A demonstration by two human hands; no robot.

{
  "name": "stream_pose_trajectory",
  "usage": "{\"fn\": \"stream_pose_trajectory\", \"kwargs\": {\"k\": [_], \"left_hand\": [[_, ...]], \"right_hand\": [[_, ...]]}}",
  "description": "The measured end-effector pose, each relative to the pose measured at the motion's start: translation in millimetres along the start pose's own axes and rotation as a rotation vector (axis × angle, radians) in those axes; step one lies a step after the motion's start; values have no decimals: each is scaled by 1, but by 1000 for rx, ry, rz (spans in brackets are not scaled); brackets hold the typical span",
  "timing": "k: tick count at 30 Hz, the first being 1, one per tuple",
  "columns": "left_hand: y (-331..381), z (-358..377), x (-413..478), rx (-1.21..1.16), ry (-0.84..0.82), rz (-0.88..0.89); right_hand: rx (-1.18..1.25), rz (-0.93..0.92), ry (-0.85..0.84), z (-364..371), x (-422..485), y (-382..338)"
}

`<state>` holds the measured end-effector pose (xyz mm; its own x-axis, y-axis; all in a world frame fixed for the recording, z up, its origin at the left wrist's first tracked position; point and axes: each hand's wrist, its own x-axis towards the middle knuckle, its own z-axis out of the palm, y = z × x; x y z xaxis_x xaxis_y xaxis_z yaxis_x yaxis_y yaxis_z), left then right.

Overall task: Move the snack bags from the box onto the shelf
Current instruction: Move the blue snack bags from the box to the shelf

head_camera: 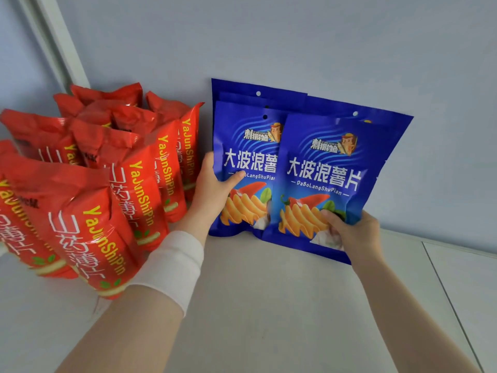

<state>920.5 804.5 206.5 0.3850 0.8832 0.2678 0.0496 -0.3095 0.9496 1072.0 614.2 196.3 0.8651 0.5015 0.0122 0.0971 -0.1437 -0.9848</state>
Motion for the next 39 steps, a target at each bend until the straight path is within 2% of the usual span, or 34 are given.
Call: {"fn": "stream_pose_trajectory", "kwargs": {"k": [8, 12, 17, 22, 24, 27, 30, 36, 39], "left_hand": [[-8, 10, -5, 158, 152, 85], [-2, 15, -13, 406, 206, 57], [9, 11, -26, 628, 271, 165], [26, 0, -64, 864, 88, 352], [33, -12, -91, 1004, 33, 418], [47, -34, -146, 1272, -109, 353], [64, -61, -216, 1489, -170, 268], [88, -144, -372, 1646, -184, -37], [90, -195, -446, 1685, -151, -183]], "right_hand": [[-46, -121, 120, 7, -1, 12], [-30, -128, 204, 12, -1, 28], [-223, -243, 335, 17, -4, 30], [-396, -353, 372, 13, -38, 23], [-511, -367, 276, 5, -63, 17], [-770, -493, -4, -10, -113, 15], [-983, -646, -253, -24, -170, 13], [-1192, -868, -565, -29, -306, 11], [-1204, -992, -667, -17, -377, 12]]}}
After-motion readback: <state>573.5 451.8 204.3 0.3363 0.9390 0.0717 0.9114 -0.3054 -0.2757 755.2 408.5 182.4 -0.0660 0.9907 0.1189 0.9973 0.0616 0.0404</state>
